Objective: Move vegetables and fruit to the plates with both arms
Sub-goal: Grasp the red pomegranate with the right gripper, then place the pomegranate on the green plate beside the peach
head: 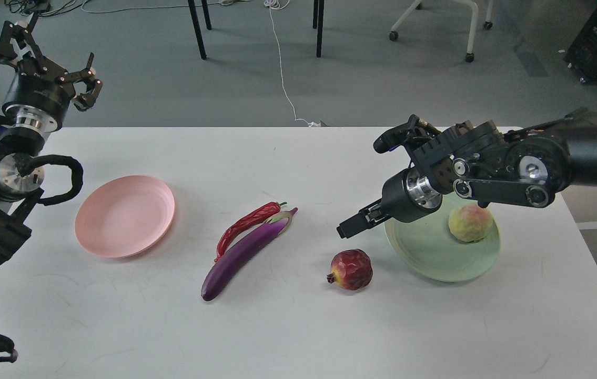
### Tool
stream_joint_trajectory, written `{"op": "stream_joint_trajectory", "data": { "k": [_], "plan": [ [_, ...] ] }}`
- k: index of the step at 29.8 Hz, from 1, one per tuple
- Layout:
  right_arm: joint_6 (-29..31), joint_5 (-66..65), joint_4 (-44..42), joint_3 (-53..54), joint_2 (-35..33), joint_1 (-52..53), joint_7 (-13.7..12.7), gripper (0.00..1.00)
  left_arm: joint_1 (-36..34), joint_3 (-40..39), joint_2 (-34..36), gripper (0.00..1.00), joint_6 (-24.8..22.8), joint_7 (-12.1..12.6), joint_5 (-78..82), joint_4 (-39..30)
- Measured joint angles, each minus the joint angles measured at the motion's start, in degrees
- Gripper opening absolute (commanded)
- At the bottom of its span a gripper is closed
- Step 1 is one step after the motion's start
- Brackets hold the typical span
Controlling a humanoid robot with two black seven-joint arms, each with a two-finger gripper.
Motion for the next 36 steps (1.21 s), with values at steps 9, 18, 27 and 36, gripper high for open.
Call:
{"op": "stream_joint_trajectory", "data": {
  "k": [9,18,27,36],
  "plan": [
    [0.01,1.34,-0.61,-4.15,5.44,-0.75,-0.06,0.95,0.8,0.09,0.87,0.98,-0.27,0.0,0.0,0.49],
    [-0.05,0.3,-0.65,-7.09,6.21,-0.98,-0.06,0.75,0.87,0.0,1.28,0.98,-0.11,-0.04,-0.03,0.41],
    [0.26,-3.35,-0.34,-9.2,5.9,-0.15,0.58,0.4,0.88,-0.01,2.13,0.98,-0.26,-0.05,-0.04,0.41],
    [-0.46,-2.8,-5.29,-3.54,0.61,2.97,1.49,0.44,0.91,0.01,2.19,0.98,-0.19,-0.05,-0.04,0.27]
  ]
}}
